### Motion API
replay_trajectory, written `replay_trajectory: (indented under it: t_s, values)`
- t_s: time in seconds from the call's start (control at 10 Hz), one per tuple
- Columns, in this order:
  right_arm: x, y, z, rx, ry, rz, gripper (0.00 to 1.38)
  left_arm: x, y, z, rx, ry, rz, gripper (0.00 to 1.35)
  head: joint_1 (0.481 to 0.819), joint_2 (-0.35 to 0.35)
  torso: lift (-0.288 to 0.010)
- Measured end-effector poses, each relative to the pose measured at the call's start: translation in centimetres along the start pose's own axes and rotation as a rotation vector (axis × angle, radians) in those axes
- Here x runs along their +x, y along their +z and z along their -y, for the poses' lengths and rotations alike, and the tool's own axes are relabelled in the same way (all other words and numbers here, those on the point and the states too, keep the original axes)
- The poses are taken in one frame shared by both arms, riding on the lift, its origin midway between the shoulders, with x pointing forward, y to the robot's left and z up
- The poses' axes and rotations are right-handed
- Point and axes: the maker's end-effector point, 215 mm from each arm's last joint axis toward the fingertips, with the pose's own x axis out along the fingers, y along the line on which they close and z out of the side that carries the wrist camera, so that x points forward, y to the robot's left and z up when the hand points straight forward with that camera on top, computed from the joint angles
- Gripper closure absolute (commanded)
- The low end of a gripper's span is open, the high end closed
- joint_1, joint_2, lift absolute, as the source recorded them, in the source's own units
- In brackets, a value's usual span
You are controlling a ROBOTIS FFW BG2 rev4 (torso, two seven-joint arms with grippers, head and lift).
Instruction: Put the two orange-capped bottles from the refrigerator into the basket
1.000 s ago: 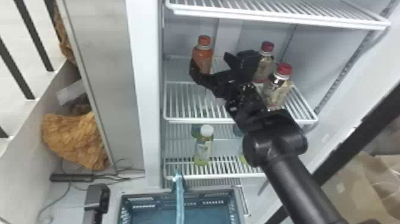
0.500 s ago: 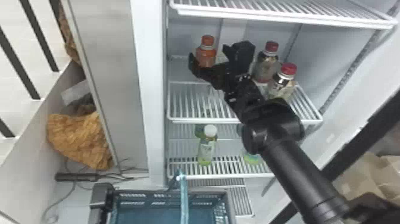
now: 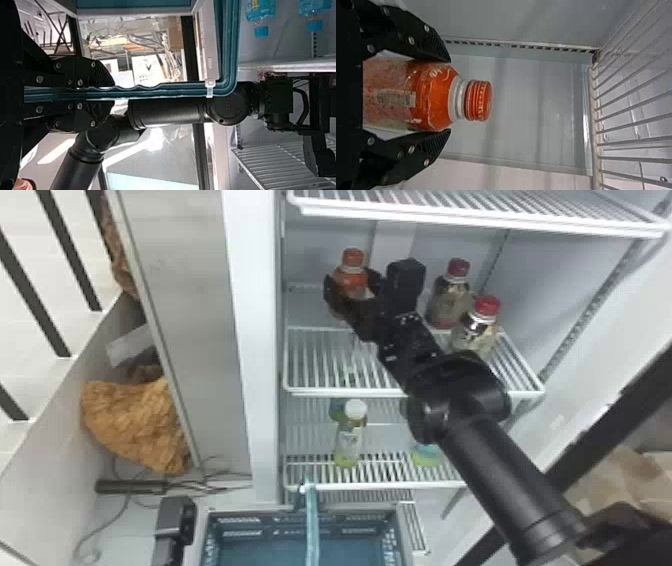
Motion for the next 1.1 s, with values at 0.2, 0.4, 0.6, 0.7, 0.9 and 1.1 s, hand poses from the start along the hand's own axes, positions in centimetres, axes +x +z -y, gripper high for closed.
replay_trajectory:
  t_s: [0.2,0.4,0.6,0.7,0.9,1.1]
  values:
    - [-0.1,0.4,-0.4,0.013,0.002,0.012,1.05,0.0,0.0,0.0,-0.001,-0.001,0.001,1.20,0.695,-0.137,-0.040]
    - [-0.3,1.4,-1.0,0.025,0.010,0.037,1.04,-0.1,-0.1,0.0,-0.005,-0.002,0.003,1.20,0.695,-0.132,-0.040]
    - [-1.2,2.4,-2.1,0.042,0.035,0.066,1.04,-0.2,-0.3,-0.1,-0.010,-0.003,0.006,1.20,0.695,-0.126,-0.040]
    - [-2.0,2.4,-2.7,0.046,0.048,0.068,1.04,-0.3,-0.2,-0.1,-0.011,-0.002,0.008,1.20,0.695,-0.120,-0.040]
    - [-4.4,2.0,-3.6,0.060,0.068,0.062,1.04,-0.3,-0.1,-0.1,-0.010,-0.002,0.013,1.20,0.695,-0.121,-0.040]
    - [-6.4,2.8,-4.1,0.047,0.081,0.071,1.04,-0.3,-0.1,-0.1,-0.010,-0.003,0.013,1.20,0.695,-0.127,-0.040]
